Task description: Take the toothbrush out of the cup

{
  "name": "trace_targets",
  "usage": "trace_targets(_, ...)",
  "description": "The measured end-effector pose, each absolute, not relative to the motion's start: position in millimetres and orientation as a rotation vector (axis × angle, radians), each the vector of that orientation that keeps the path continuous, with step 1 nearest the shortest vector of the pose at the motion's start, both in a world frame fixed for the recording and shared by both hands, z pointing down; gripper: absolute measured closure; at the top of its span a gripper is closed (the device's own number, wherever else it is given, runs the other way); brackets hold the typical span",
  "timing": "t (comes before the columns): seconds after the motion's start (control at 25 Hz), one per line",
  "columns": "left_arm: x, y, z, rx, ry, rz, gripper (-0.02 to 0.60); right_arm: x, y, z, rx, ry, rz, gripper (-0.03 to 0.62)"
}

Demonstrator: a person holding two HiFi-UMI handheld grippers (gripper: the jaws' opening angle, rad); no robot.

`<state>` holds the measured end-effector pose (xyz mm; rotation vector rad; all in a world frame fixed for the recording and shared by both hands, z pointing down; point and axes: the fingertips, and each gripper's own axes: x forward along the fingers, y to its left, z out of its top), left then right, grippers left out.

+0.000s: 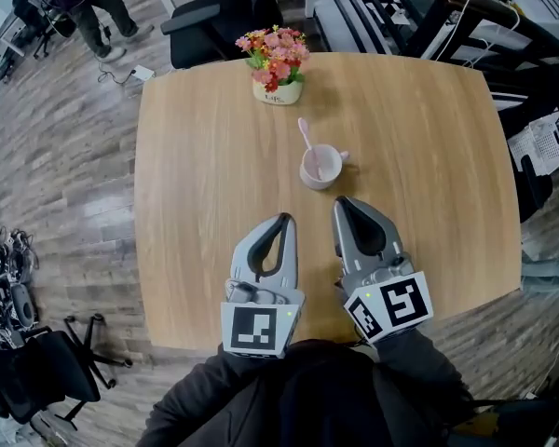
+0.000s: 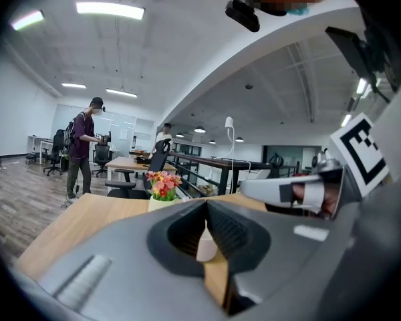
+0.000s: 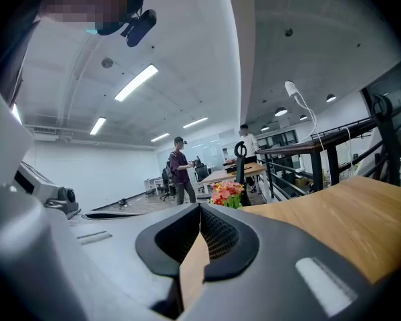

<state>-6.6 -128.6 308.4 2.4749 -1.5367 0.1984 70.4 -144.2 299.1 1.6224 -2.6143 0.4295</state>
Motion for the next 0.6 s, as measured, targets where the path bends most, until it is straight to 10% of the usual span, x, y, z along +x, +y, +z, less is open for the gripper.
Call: trace_targets(0.6,-17,-188,392,2.3,-1.491,0.295,0.574,55,-240,379,1.519,-2.53,0.491,0.589)
